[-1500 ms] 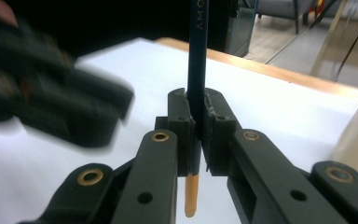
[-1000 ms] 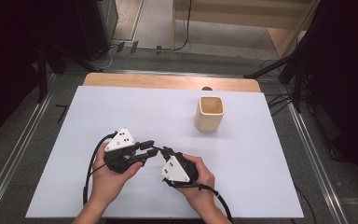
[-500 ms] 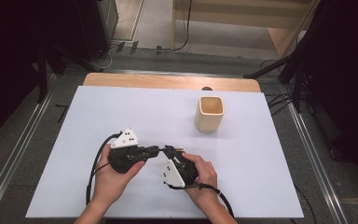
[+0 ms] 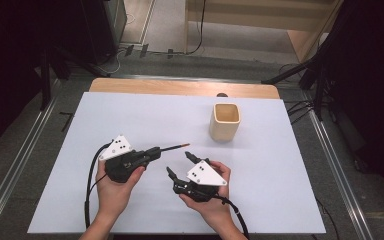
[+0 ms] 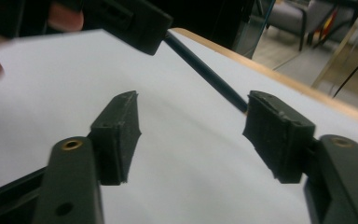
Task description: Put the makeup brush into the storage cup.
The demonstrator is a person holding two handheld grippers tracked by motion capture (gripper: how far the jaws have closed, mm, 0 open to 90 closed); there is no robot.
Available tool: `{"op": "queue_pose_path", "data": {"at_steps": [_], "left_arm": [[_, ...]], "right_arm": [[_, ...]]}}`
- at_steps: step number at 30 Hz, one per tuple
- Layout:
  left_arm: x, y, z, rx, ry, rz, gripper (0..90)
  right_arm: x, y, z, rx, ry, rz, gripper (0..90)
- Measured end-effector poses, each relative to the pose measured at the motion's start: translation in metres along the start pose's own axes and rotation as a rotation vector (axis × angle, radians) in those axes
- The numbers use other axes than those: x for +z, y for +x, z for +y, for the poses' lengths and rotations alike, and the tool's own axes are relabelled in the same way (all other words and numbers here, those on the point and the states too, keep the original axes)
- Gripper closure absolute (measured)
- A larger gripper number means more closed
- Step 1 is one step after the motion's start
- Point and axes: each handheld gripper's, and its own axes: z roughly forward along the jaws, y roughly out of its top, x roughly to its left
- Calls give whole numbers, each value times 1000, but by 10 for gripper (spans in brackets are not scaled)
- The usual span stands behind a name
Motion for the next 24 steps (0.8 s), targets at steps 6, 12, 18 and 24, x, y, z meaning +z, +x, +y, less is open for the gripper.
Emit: {"op": "queue_pose_path", "data": {"at_steps": [6,12,18,24], "left_arm": [[0,-6,-3,28,-53,-7,860],[4,-11,-8,37,-83,-12,860],[6,-13,-12,31,-103,-24,860],[9,-18,-16,41,-123,-32,859]], "right_arm": [[-4,-13,0,324,-21,8,1],[-5,-23,-3,557,-17,41,0],[-8,-29,-5,685,-38,54,65],[-11,-33,-5,765,-62,53,136]]}}
